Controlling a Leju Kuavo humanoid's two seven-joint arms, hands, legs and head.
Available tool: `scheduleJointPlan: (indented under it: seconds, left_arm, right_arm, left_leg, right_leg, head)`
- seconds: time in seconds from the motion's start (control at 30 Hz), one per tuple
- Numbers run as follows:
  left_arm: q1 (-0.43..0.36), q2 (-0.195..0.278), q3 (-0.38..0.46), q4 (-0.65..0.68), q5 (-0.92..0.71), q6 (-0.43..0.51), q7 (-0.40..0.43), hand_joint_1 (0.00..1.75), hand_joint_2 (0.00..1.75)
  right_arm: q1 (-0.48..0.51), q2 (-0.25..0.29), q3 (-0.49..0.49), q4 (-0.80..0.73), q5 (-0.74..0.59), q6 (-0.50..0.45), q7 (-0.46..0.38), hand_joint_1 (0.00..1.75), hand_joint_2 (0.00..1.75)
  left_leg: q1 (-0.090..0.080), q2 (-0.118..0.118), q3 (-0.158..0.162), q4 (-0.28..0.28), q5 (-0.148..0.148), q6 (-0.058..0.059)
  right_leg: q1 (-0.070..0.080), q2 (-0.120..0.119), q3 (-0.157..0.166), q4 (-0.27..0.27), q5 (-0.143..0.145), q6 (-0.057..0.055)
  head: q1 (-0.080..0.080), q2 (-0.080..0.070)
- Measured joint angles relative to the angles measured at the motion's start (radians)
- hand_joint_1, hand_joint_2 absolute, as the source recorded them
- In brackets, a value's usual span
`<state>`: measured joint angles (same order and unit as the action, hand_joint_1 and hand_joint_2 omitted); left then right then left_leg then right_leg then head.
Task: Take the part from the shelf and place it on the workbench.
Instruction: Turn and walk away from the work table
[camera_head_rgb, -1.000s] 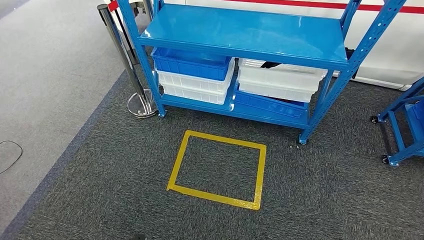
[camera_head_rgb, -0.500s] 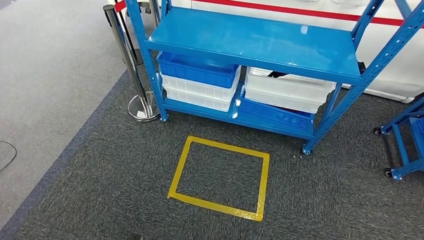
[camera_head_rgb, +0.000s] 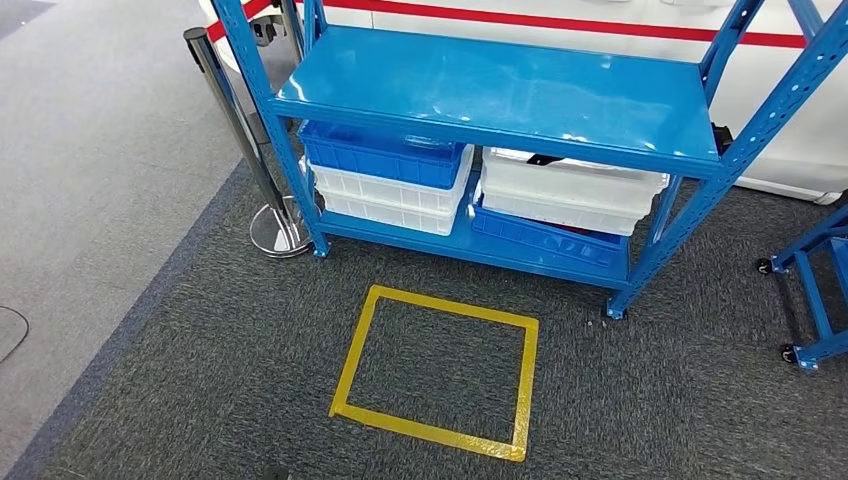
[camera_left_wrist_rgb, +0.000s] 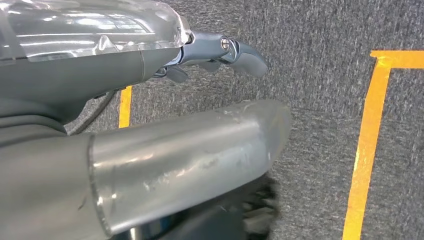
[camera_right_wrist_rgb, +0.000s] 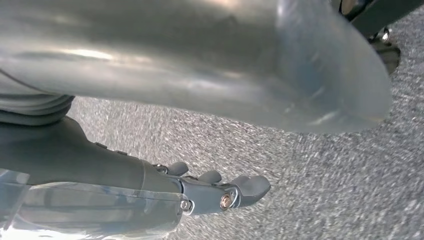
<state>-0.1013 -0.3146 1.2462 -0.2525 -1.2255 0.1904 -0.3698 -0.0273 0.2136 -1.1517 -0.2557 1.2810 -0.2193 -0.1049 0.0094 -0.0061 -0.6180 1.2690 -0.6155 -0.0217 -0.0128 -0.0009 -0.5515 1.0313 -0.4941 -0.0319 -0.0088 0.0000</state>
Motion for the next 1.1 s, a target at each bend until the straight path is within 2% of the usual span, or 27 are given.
scheduleJointPlan:
  seconds: [0.03,0.07,0.13,0.17,0.2,0.23,0.27,0.33,0.37,0.4,0.43,0.5,0.53,0.57,0.6,0.67,0.7,0.73,0.83,0.87,0.93,1.0,1.03,1.07,1.1]
  left_arm:
    - [0.001,0.0,0.0,0.0,0.001,0.0,0.0,0.0,0.0]
    - [0.002,0.001,0.001,0.0,0.002,0.0,0.0,0.0,0.0]
    - [0.004,0.002,0.002,0.0,0.006,0.0,0.001,0.0,0.0]
    - [0.005,0.003,0.002,0.0,0.008,0.0,0.001,0.0,0.0]
    - [0.005,0.003,0.002,0.0,0.009,0.0,0.001,0.0,0.0]
    - [0.006,0.004,0.002,0.0,0.01,0.0,0.001,0.0,0.0]
    - [0.007,0.004,0.002,0.0,0.01,0.0,0.001,0.0,0.0]
    - [0.009,0.003,0.003,0.0,0.011,0.0,0.001,0.0,0.0]
    - [0.009,0.003,0.003,0.0,0.011,-0.001,0.001,0.0,0.0]
    - [0.008,0.003,0.003,0.0,0.011,-0.001,0.001,0.0,0.0]
    - [0.006,0.003,0.003,0.0,0.011,-0.001,0.001,0.0,0.0]
    - [0.004,0.003,0.003,0.0,0.011,-0.001,0.001,0.0,0.0]
    - [0.005,0.003,0.003,0.0,0.011,0.0,0.001,0.0,0.0]
    - [0.006,0.003,0.003,0.0,0.011,0.0,0.001,0.0,0.0]
    - [0.007,0.002,0.004,0.0,0.011,0.0,0.001,0.0,0.0]
    - [0.009,0.002,0.004,0.0,0.011,0.0,0.001,0.0,0.0]
    - [0.008,0.002,0.004,0.0,0.011,0.0,0.001,0.0,0.0]
    - [0.007,0.002,0.004,0.001,0.011,0.0,0.001,0.0,0.0]
    - [0.005,0.002,0.004,0.001,0.011,-0.002,0.001,0.0,0.0]
    - [0.004,0.003,0.004,0.001,0.011,-0.002,0.001,0.0,0.0]
    - [0.002,0.003,0.004,0.001,0.011,-0.005,0.001,0.0,0.0]
    - [0.003,0.003,0.004,0.001,0.012,-0.007,0.001,0.0,0.0]
    - [0.004,0.003,0.004,0.001,0.012,-0.008,0.001,0.0,0.0]
    - [0.005,0.003,0.004,0.001,0.012,-0.009,0.001,0.0,0.0]
    - [0.006,0.003,0.004,0.001,0.012,-0.009,0.001,0.0,0.0]
  right_arm:
    - [0.001,0.0,0.0,0.0,0.0,0.001,0.0,0.0,0.0]
    - [0.001,0.0,0.0,0.0,0.0,0.001,0.0,0.0,0.0]
    - [0.003,0.0,0.0,0.0,0.0,0.001,0.0,0.0,0.0]
    - [0.004,0.0,0.0,0.0,0.0,0.001,0.0,0.0,0.0]
    - [0.003,0.0,0.0,0.001,0.0,0.001,0.0,0.0,0.0]
    - [0.002,0.0,-0.001,0.001,0.0,0.001,0.0,0.0,0.0]
    - [0.001,0.0,-0.001,0.001,0.0,0.001,0.0,0.0,0.0]
    - [0.0,0.0,-0.001,0.002,0.002,0.002,0.001,0.0,0.0]
    - [0.0,-0.001,-0.001,0.002,0.003,0.002,0.001,0.0,0.0]
    - [-0.001,-0.001,-0.001,0.002,0.003,0.002,0.001,0.0,0.0]
    - [-0.002,-0.002,-0.001,0.002,0.004,0.003,0.002,0.0,0.0]
    - [-0.003,-0.002,-0.001,0.002,0.006,0.003,0.002,0.0,0.0]
    - [-0.002,-0.002,-0.001,0.002,0.006,0.004,0.002,0.0,0.0]
    - [0.0,-0.002,-0.001,0.002,0.007,0.005,0.002,0.0,0.0]
    - [0.002,-0.002,-0.001,0.002,0.008,0.005,0.002,0.0,0.0]
    - [0.007,-0.003,-0.001,0.002,0.009,0.005,0.002,0.0,0.0]
    - [0.008,-0.004,-0.001,0.002,0.009,0.006,0.002,0.0,0.0]
    - [0.008,-0.005,-0.002,0.002,0.01,0.006,0.002,0.0,0.0]
    - [0.008,-0.006,-0.003,0.002,0.013,0.008,0.004,0.0,0.0]
    - [0.009,-0.006,-0.003,0.002,0.014,0.008,0.004,0.0,0.0]
    - [0.008,-0.006,-0.004,0.002,0.015,0.009,0.004,0.0,0.0]
    - [0.006,-0.006,-0.004,0.002,0.017,0.008,0.003,0.0,0.0]
    - [0.006,-0.006,-0.005,0.002,0.017,0.009,0.003,0.0,0.0]
    - [0.006,-0.006,-0.005,0.002,0.018,0.009,0.003,0.0,0.0]
    - [0.007,-0.006,-0.005,0.002,0.018,0.009,0.003,0.0,0.0]
  left_leg:
    - [0.002,0.0,-0.024,0.018,0.001,-0.003]
    - [0.003,0.0,-0.035,0.004,0.021,-0.004]
    - [0.003,0.001,-0.021,-0.099,0.111,0.002]
    - [0.001,0.003,-0.013,-0.148,0.145,0.007]
    - [-0.003,0.004,-0.006,-0.185,0.162,0.014]
    - [-0.007,0.005,-0.004,-0.204,0.169,0.022]
    - [-0.01,0.006,-0.003,-0.208,0.16,0.03]
    - [-0.007,0.004,0.02,-0.226,0.165,0.045]
    - [-0.005,0.003,0.035,-0.234,0.163,0.051]
    - [-0.003,0.001,0.049,-0.241,0.161,0.056]
    - [-0.003,0.002,0.057,-0.245,0.157,0.061]
    - [-0.004,0.001,0.068,-0.247,0.145,0.066]
    - [-0.005,0.0,0.076,-0.247,0.137,0.066]
    - [-0.005,-0.002,0.086,-0.247,0.129,0.066]
    - [-0.005,-0.003,0.099,-0.247,0.119,0.063]
    - [-0.006,-0.005,0.122,-0.245,0.099,0.056]
    - [-0.008,-0.005,0.128,-0.245,0.09,0.051]
    - [-0.009,-0.004,0.131,-0.246,0.082,0.045]
    - [-0.01,-0.004,0.141,-0.236,0.079,0.028]
    - [-0.01,-0.002,0.136,-0.213,0.08,0.024]
    - [-0.006,0.0,0.086,-0.123,0.062,0.014]
    - [-0.002,0.001,0.008,-0.01,0.015,0.003]
    - [0.0,0.001,-0.022,0.021,-0.004,0.0]
    - [0.001,0.001,-0.039,0.024,-0.007,-0.002]
    - [0.001,0.001,-0.042,-0.004,0.013,-0.002]
  right_leg:
    - [0.0,0.001,0.01,0.0,-0.008,0.001]
    - [-0.001,0.002,0.021,0.0,-0.017,0.002]
    - [-0.001,0.002,0.047,0.0,-0.037,0.007]
    - [-0.001,0.002,0.058,0.0,-0.046,0.011]
    - [-0.001,0.001,0.063,-0.001,-0.053,0.017]
    - [0.0,0.001,0.069,-0.001,-0.058,0.023]
    - [0.001,0.001,0.074,0.001,-0.058,0.031]
    - [0.001,0.001,0.085,0.012,-0.058,0.042]
    - [0.0,0.001,0.08,0.034,-0.06,0.046]
    - [-0.001,0.001,0.061,0.071,-0.07,0.049]
    - [-0.002,0.001,0.028,0.123,-0.089,0.052]
    - [-0.002,0.001,-0.056,0.226,-0.137,0.058]
    - [-0.002,0.001,-0.087,0.25,-0.149,0.06]
    - [-0.002,0.001,-0.104,0.245,-0.142,0.059]
    - [-0.002,0.001,-0.106,0.211,-0.112,0.057]
    - [0.001,0.001,-0.09,0.1,-0.012,0.047]
    - [0.004,0.001,-0.083,0.056,0.023,0.041]
    - [0.007,0.002,-0.079,0.03,0.046,0.036]
    - [0.007,0.004,-0.065,0.01,0.046,0.02]
    - [0.004,0.003,-0.054,0.004,0.043,0.015]
    - [0.001,0.002,-0.032,-0.004,0.034,0.006]
    - [0.0,0.002,-0.016,-0.005,0.019,0.001]
    - [0.001,0.003,-0.006,-0.005,0.011,0.0]
    - [0.0,0.004,0.006,-0.005,0.001,0.001]
    - [0.0,0.005,0.019,-0.005,-0.008,0.002]
  head:
    - [0.0,0.0]
    - [-0.001,0.0]
    - [-0.001,0.0]
    - [0.0,0.0]
    - [0.001,0.0]
    - [0.002,0.0]
    - [0.003,0.0]
    - [0.002,0.0]
    - [0.005,0.0]
    - [0.008,0.0]
    - [0.011,0.0]
    - [0.014,0.0]
    - [0.014,0.0]
    - [0.014,0.0]
    - [0.014,0.0]
    - [0.015,0.0]
    - [0.016,0.0]
    - [0.016,0.0]
    - [0.016,0.0]
    - [0.015,0.0]
    - [0.011,0.0]
    - [0.008,0.0]
    - [0.008,0.0]
    - [0.008,0.0]
    - [0.008,0.0]
